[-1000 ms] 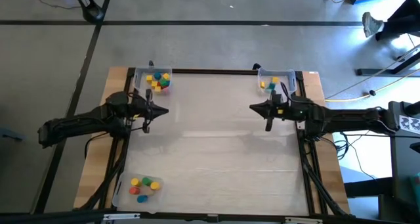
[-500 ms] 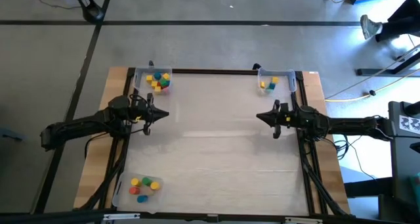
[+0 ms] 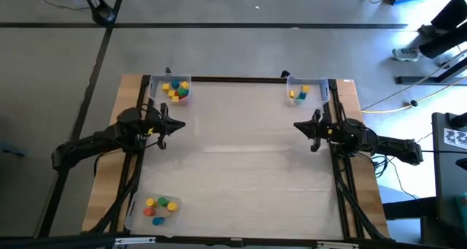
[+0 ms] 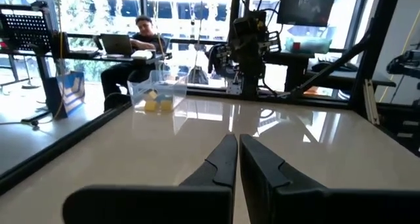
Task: Sort blocks by size
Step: Return to Home Position
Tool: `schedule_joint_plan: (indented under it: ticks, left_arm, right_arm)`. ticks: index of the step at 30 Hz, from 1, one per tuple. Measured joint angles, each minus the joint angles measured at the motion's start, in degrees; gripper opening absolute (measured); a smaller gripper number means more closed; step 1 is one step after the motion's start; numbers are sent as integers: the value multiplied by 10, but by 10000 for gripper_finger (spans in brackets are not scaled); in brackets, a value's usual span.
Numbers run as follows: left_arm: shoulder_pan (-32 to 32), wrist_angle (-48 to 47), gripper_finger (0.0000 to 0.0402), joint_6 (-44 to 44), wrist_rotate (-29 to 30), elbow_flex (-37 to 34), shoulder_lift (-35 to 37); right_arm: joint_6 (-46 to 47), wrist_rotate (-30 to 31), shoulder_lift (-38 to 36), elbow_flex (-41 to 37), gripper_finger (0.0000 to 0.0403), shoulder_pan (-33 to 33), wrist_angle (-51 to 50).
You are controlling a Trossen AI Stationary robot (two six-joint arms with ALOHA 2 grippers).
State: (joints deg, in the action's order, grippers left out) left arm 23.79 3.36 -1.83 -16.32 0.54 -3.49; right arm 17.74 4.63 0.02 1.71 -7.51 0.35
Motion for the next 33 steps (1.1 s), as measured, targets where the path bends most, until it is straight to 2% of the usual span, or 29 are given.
schedule_joint_plan:
  ticks: [13, 15, 19, 21, 33]
  left_arm:
    - [-16, -1, 6, -7, 0, 0, 10]
    - [-21, -4, 6, -23, 37, 0, 11]
    - [-30, -11, 6, -53, 164, 0, 10]
    - [-34, -13, 6, -50, 198, 0, 10]
    - [-43, -21, 6, -22, 204, 0, 10]
  right_arm:
    - [-16, 3, 6, -7, 10, 0, 6]
    - [-16, 3, 6, -7, 10, 0, 5]
    - [-16, 3, 8, -7, 10, 0, 5]
    - [-21, 3, 11, -8, 10, 0, 4]
    - [-31, -17, 10, -8, 10, 0, 2]
